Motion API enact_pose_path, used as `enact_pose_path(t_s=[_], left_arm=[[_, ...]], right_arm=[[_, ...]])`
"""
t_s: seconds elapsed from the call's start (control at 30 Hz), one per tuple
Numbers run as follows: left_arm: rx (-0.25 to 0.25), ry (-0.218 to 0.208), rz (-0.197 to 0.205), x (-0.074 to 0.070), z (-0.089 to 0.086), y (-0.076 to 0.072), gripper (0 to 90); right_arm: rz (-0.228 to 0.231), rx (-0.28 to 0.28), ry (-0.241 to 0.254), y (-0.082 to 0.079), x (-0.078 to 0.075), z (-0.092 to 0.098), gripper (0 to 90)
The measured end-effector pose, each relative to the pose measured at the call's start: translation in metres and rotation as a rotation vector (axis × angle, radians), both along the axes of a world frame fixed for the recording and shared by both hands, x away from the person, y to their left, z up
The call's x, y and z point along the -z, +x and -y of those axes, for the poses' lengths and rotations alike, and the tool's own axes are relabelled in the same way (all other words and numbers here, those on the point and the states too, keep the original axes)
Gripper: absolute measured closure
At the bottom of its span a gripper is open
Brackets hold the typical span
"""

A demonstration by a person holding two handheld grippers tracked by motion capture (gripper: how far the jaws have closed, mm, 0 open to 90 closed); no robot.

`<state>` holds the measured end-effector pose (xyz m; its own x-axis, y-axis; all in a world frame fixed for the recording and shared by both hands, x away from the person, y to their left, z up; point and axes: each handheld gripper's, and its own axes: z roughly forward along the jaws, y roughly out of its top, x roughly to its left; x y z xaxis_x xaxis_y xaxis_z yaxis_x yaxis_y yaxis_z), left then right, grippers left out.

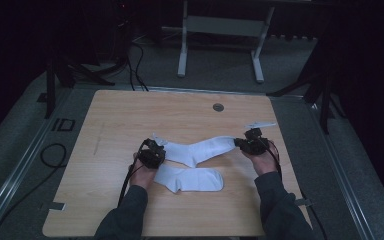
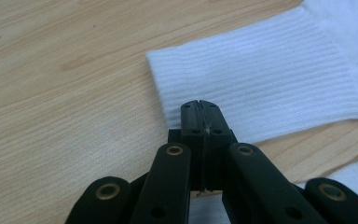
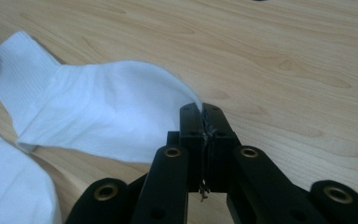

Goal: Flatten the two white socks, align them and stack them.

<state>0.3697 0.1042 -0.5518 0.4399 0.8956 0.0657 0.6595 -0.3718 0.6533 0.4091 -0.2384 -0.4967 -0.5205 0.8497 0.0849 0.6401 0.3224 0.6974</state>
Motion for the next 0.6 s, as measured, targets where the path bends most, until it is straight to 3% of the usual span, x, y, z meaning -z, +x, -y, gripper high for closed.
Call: enact_pose_path(t_s=[0.1,0.2,0.33,0.6], left_arm=[[0.006,-0.008,0.008,0.0,-0.001,-0.001,89.1],[0.002,-0.044,0.02,-0.002,-0.004,-0.003,84.0],[0.007,-0.077,0.036,-0.006,-0.007,-0.007,80.9],[0.001,-0.131,0.054,-0.016,-0.015,-0.016,77.8]], right_arm=[[-0.012,-0.029,-0.013,0.0,0.001,-0.003,75.0],[0.012,-0.022,-0.029,-0.001,0.0,-0.006,64.8],[0.022,-0.018,-0.022,0.0,-0.003,-0.007,60.8],[0.039,-0.062,-0.022,0.001,-0.011,-0.024,58.5]])
